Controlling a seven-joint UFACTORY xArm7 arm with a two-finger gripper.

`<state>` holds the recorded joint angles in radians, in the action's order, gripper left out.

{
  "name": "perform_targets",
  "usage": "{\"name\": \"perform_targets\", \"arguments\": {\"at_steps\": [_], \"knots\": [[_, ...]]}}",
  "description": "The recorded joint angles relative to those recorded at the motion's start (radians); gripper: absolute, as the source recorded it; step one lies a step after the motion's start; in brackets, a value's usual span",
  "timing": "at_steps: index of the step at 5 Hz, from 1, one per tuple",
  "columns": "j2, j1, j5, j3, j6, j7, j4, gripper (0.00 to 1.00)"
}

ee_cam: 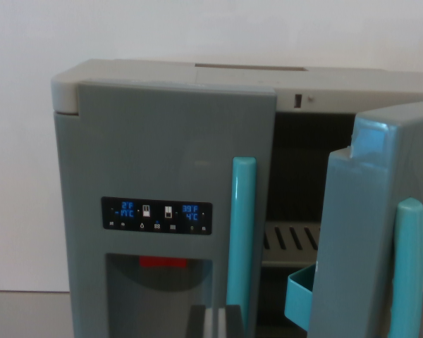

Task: Close fridge door

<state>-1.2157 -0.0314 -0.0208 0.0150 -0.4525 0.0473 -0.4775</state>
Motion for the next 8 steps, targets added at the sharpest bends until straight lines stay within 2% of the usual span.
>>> {"name": "perform_targets", "arguments": {"at_steps": [4,5,6,7,8], "knots": [[0.000,0.0000,0.0000,0.000,0.000,0.000,0.000,1.00],[0.000,0.0000,0.0000,0.007,0.000,0.000,0.000,1.00],[0.000,0.0000,0.0000,0.007,0.000,0.000,0.000,1.00],[0.002,0.0000,0.0000,0.039,0.000,0.000,0.000,1.00],[0.002,0.0000,0.0000,0.039,0.000,0.000,0.000,1.00]]}}
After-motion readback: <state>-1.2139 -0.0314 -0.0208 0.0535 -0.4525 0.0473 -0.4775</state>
